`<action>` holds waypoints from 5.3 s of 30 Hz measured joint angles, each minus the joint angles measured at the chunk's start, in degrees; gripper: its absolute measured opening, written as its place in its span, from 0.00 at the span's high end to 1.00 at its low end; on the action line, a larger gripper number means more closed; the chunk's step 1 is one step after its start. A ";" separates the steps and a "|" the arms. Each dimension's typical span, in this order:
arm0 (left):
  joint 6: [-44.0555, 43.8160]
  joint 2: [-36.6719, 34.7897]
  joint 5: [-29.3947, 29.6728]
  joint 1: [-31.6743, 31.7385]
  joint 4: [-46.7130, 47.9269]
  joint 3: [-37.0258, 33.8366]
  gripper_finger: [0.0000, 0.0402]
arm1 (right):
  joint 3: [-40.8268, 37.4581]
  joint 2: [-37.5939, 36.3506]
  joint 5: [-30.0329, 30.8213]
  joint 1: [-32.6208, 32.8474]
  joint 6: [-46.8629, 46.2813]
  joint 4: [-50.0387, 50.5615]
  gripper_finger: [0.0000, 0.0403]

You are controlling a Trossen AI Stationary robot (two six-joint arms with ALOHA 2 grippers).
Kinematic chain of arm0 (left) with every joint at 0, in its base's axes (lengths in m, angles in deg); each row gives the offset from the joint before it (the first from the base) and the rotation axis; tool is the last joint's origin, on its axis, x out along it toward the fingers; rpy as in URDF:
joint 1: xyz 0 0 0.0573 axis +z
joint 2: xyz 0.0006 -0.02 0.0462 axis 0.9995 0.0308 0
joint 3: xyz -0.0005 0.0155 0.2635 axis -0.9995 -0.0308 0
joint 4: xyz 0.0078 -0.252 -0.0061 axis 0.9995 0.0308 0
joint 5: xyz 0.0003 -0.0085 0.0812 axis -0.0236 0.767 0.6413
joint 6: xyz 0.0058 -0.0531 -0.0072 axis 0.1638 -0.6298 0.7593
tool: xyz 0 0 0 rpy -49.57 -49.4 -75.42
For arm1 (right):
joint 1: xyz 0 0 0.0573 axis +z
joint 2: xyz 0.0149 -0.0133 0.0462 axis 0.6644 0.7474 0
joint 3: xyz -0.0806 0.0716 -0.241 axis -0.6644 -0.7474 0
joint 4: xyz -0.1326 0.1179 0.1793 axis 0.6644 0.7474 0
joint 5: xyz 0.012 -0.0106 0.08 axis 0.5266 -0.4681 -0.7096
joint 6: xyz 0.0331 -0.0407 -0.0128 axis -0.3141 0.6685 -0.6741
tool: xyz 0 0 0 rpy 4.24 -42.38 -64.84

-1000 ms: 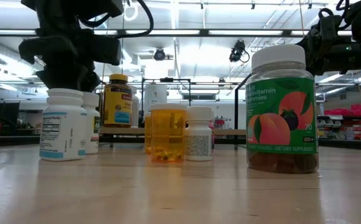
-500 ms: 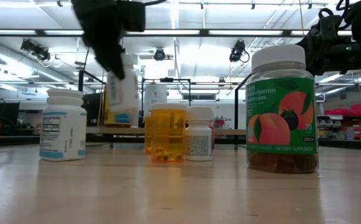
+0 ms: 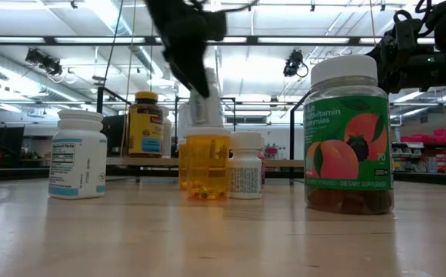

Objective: Pick and place medicine bottles onto shelf by color
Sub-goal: Put the white green pill bottle on the shelf, then put the white blue pill bottle on the shelf

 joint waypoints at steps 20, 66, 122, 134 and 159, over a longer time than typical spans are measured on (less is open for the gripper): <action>3.38 9.05 0.01 20.37 2.09 7.04 0.39 | 0.01 0.00 0.00 0.00 0.00 -0.01 0.40; 4.42 9.10 4.27 24.11 2.60 7.02 0.32 | 0.01 0.00 0.00 0.00 0.00 -0.02 0.40; -14.63 2.73 -2.27 -25.73 14.10 -0.28 0.33 | 0.02 -0.01 0.00 -0.01 0.00 -0.01 0.40; -8.35 3.19 2.69 -29.94 14.63 -3.24 0.23 | 0.02 0.00 0.00 -0.01 0.00 0.00 0.40; -5.60 3.19 -0.44 -29.74 1.91 -15.54 0.43 | 0.02 -0.02 0.00 -0.01 0.00 -0.01 0.40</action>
